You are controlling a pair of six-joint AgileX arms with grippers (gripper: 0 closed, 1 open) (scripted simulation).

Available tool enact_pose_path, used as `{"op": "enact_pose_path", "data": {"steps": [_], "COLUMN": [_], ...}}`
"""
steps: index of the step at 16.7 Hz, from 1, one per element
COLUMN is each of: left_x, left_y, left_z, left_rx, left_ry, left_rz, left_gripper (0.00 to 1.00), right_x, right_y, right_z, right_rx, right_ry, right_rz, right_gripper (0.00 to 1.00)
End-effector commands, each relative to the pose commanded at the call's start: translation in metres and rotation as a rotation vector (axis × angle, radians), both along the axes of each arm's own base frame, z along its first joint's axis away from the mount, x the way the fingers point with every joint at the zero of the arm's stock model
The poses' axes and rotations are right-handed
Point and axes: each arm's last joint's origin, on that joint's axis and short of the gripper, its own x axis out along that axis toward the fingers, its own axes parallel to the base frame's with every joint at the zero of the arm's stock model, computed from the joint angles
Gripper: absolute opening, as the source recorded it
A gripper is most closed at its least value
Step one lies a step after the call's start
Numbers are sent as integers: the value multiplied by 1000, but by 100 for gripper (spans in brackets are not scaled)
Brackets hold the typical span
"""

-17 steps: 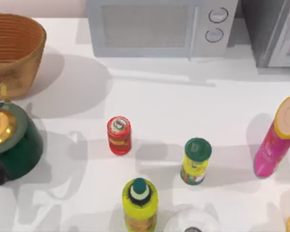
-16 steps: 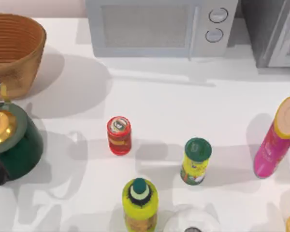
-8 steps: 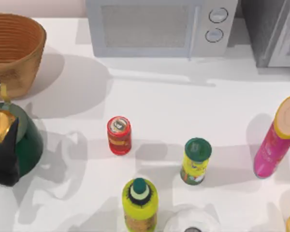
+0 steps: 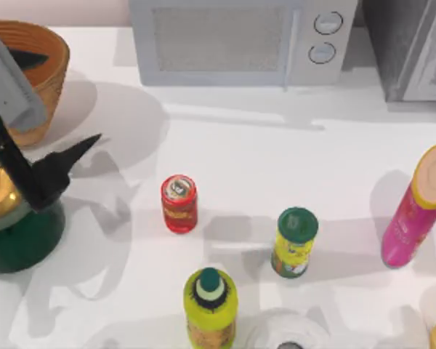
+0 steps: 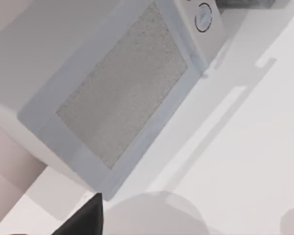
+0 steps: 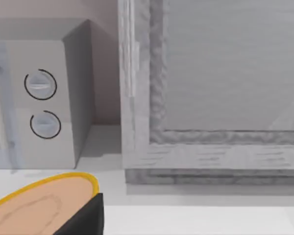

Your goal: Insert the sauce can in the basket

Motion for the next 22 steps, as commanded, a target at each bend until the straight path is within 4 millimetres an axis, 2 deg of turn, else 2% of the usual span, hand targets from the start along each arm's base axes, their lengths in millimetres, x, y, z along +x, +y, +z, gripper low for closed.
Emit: {"op": "enact_pose_path", "data": {"steps": [3, 5, 7, 9, 11, 13, 16, 22], "left_x": [33, 51, 71, 87, 97, 103, 107, 107], "left_y": [-10, -17, -23, -30, -36, -39, -40, -39], "left_z": [-12, -27, -49, -81, -109, -128, -141, -142], "left_rx": [55, 72, 89, 100, 104, 106, 105, 105], "left_ry": [71, 140, 221, 331, 425, 475, 507, 508], "left_rz": [-120, -187, -259, -323, -377, -422, -453, -448], "left_gripper": [100, 100, 100, 100, 100, 100, 100, 100], "right_x": [0, 0, 0, 0, 0, 0, 0, 0], "right_y": [0, 0, 0, 0, 0, 0, 0, 0], "right_z": [0, 0, 0, 0, 0, 0, 0, 0], "right_rx": [0, 0, 0, 0, 0, 0, 0, 0], "right_ry": [0, 0, 0, 0, 0, 0, 0, 0], "right_rz": [0, 0, 0, 0, 0, 0, 0, 0], "right_gripper": [100, 100, 100, 100, 100, 100, 100, 100]}}
